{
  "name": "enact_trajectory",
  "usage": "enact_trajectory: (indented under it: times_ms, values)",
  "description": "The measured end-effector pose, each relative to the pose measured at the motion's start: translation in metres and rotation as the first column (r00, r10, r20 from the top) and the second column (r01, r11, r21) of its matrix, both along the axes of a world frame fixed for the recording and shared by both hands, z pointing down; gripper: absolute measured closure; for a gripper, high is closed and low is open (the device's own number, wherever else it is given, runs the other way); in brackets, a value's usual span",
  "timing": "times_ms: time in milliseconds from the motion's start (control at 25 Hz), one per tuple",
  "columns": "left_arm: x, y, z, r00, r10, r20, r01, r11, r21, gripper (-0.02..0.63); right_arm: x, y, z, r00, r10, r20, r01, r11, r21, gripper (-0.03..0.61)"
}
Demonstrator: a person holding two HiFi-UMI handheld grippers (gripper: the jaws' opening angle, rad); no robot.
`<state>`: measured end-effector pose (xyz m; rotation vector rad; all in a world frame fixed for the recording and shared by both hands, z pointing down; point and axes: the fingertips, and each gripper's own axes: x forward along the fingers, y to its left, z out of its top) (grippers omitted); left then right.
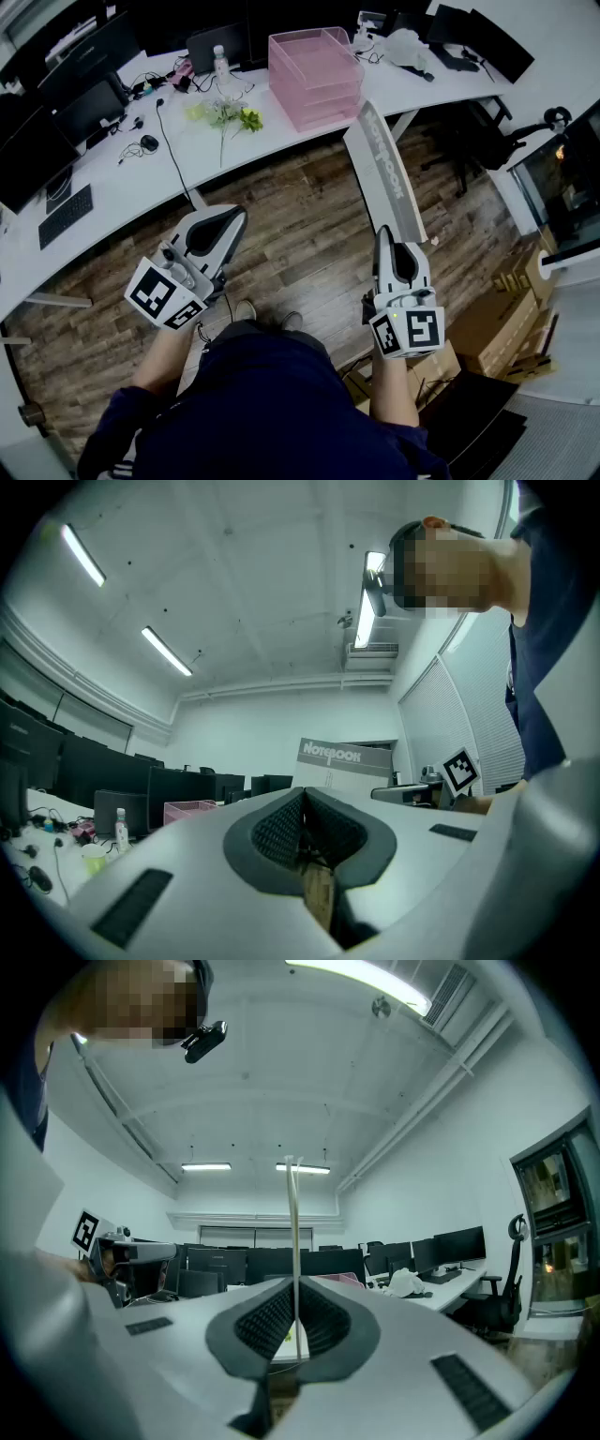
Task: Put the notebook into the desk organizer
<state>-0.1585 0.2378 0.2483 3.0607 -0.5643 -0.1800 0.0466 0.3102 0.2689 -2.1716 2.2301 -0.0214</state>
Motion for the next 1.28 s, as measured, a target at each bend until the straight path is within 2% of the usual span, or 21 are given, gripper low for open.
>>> enact_trajectory:
  times_ms: [680,1280]
  values:
    - [0.038,-0.011,0.037,0.998,-0.018,0.062,0.022,0.998,-0.061,0.586,0.025,-0.009,0.039,1.0,-0.017,0.013,0.018,0.998,-0.064,0.571]
    - [0.073,-0.025,0.034,0.996,-0.046,0.074,0.05,0.998,-0.05,0.586,0.068,-0.019,0.047,1.0,-0.019,0.01,0.02,0.997,-0.072,0.571]
